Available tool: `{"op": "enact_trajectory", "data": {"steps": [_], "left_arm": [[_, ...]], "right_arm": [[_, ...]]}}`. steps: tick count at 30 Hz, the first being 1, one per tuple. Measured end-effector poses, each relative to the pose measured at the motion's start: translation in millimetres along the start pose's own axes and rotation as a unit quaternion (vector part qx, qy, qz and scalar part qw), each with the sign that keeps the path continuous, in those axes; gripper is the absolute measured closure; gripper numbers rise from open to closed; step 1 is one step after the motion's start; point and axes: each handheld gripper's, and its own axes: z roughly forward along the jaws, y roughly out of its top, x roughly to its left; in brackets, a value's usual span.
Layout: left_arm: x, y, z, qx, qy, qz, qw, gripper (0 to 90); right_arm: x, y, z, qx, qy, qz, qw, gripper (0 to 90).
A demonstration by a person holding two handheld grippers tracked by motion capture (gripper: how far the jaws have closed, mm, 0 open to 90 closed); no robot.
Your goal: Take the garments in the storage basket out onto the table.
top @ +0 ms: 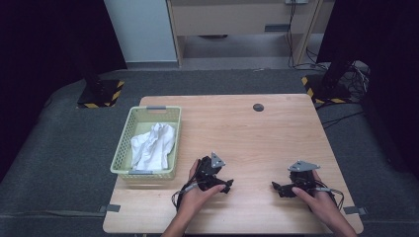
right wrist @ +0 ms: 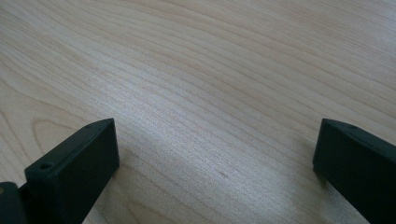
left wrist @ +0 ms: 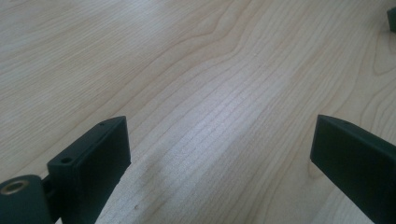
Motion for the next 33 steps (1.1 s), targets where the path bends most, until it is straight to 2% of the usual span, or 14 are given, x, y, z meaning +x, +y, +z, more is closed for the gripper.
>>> {"op": "enact_trajectory", "data": {"steps": [4,5,6,13,15,17,18,20,24,27,33], "left_arm": [[-3.4,3.3,-1.1,0.008,-0.013,0.002,0.9999,4.4],[-6.6,6.1,-1.6,0.013,-0.009,0.020,0.9997,4.3],[-8.0,7.4,-2.1,0.013,-0.005,0.023,0.9996,4.3],[-13.3,17.1,-9.6,0.009,0.000,0.030,0.9995,4.3],[-13.5,19.0,-12.3,0.005,-0.001,0.030,0.9995,4.3],[-12.1,19.3,-13.2,-0.005,0.004,0.038,0.9993,3.4],[-10.8,18.8,-13.0,-0.006,0.008,0.039,0.9992,3.3],[-6.3,17.8,-13.4,-0.009,0.000,0.019,0.9998,3.6],[-5.9,19.3,-15.4,-0.007,0.004,0.029,0.9995,3.4],[-5.5,18.9,-13.4,-0.010,0.003,0.027,0.9996,4.0],[-8.6,19.4,-3.0,0.004,0.004,0.031,0.9995,4.6]], "right_arm": [[0.0,0.0,0.0,0.000,0.000,0.000,1.0000,0.4],[0.1,-0.1,-0.1,0.000,-0.001,0.001,1.0000,0.4],[0.2,-0.1,-0.1,0.000,-0.001,0.001,1.0000,0.4],[0.7,-0.4,-0.3,-0.001,-0.004,0.003,1.0000,0.4],[0.7,-0.4,-0.4,0.000,-0.004,0.003,1.0000,0.4],[0.8,-0.5,-0.4,-0.001,-0.004,0.003,1.0000,0.4],[0.8,-0.4,-0.4,0.000,-0.004,0.003,1.0000,0.4],[0.8,-0.5,-0.4,0.000,-0.004,0.003,1.0000,0.4],[1.2,-0.5,-0.5,0.000,-0.006,0.005,1.0000,0.4],[1.2,-0.5,-0.5,0.000,-0.006,0.005,1.0000,0.4],[1.5,-0.1,-0.1,0.000,-0.007,0.006,1.0000,0.4]]}}
